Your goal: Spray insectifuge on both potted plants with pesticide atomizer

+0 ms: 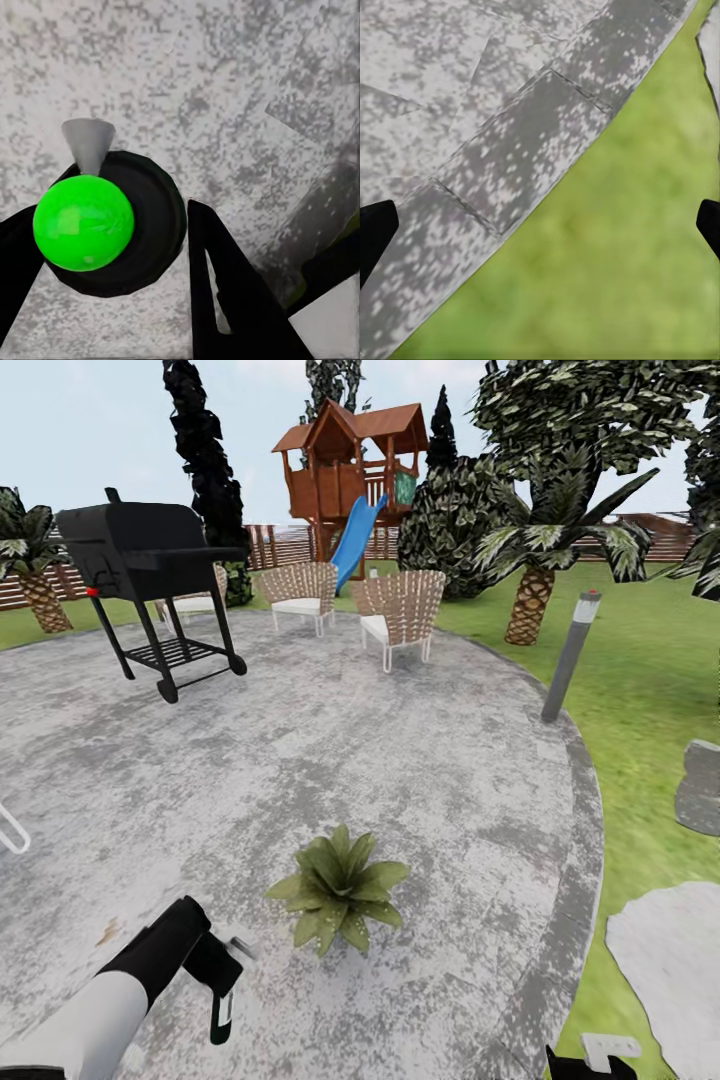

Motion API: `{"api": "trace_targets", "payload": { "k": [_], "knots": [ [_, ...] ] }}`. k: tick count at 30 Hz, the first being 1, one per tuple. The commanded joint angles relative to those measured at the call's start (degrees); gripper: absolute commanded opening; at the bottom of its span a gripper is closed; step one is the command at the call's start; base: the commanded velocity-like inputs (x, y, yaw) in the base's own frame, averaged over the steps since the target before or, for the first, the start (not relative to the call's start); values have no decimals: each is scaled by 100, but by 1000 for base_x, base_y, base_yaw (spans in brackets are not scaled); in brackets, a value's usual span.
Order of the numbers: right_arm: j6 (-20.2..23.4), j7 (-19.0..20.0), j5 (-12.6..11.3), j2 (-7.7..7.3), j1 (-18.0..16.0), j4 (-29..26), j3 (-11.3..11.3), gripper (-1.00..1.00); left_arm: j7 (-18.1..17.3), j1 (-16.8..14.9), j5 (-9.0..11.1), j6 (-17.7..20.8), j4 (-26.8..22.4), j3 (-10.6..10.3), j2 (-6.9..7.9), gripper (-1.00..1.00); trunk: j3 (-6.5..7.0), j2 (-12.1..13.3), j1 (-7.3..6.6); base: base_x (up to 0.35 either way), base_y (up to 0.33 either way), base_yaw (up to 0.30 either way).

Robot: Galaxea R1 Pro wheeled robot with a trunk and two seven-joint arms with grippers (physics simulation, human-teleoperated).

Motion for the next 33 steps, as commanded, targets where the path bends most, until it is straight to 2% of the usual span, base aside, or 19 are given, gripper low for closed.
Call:
{"api": "trace_targets", "payload": {
  "k": [1, 3, 6, 18, 27, 33],
  "knots": [
    [-28, 45, 34, 3, -6, -1, -48, 100, -152, -7, -72, 19, -21, -126, 16, -100, -5, -2, -1, 0, 21, -9],
    [-28, 45, 34, 3, -5, -1, -44, 100, -403, -13, -222, 45, -65, -337, 37, -100, -5, -2, -1, 0, 10, -14],
    [-28, 45, 34, 3, -4, -1, -44, 100, -589, 6, -356, 66, -79, -431, 55, -100, -5, -2, -1, 0, 3, -164],
    [-28, 46, 34, 3, -6, -1, -43, 100, -604, 24, -404, 63, -82, -413, 84, -100, -5, -2, -1, 0, 20, -287],
    [-28, 46, 34, 3, -4, -1, -45, 100, -589, 20, -402, 63, -90, -405, 73, -100, -5, -2, -1, 0, 283, -290],
    [-28, 46, 34, 3, -3, -1, -42, 100, -588, 28, -400, 56, -91, -406, 63, -100, -5, -2, -1, 0, 250, -62]
  ]
}}
